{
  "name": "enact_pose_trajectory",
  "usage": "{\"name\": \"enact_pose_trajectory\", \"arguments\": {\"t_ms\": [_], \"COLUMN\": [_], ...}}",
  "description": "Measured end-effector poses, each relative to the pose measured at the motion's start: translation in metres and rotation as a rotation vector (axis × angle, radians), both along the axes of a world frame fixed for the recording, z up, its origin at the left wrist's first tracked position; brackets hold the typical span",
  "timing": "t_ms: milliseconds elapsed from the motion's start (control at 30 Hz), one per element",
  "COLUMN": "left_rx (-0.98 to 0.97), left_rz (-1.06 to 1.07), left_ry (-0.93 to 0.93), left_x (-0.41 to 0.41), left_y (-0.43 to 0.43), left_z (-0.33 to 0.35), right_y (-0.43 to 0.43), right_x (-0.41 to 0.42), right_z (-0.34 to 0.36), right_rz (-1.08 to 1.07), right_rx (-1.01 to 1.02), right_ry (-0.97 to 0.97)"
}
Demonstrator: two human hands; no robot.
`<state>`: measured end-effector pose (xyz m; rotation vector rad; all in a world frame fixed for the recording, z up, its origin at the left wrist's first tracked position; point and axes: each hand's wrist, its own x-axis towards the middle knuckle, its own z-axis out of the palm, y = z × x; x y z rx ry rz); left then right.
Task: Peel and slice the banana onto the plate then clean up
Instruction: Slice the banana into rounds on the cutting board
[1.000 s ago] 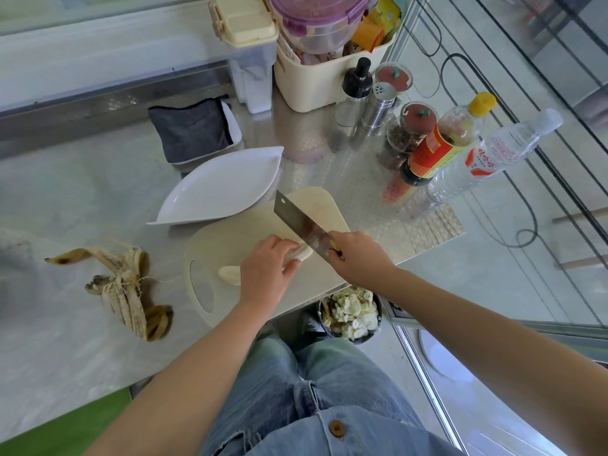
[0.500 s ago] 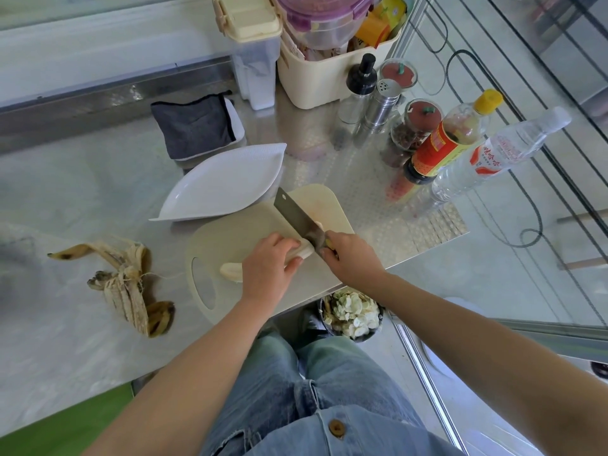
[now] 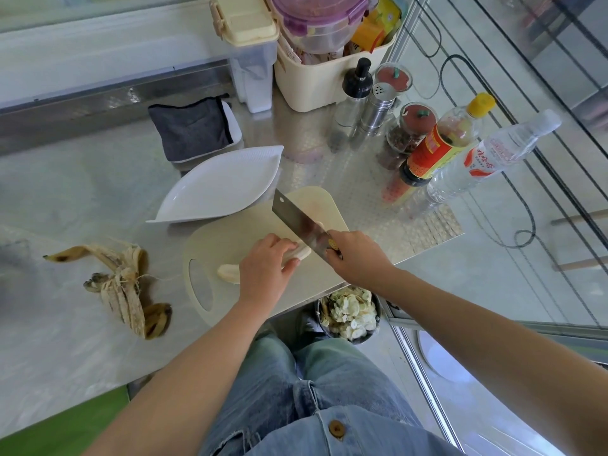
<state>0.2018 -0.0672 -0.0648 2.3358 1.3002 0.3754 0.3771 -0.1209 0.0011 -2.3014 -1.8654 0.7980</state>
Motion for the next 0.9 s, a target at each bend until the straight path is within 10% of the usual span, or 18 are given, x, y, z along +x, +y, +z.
{"name": "enact_pose_trajectory", "arguments": {"t_ms": [900], "left_rx": [-0.008], "left_rz": [0.015], "left_ry": [-0.009], "left_x": [0.0], "left_y": [-0.001], "left_z": [0.002], "right_y": [0.004], "right_x": [-0.002], "right_z": [0.007], "right_rz": [0.01], "right_rx": [-0.004], "right_ry": [0.008]}}
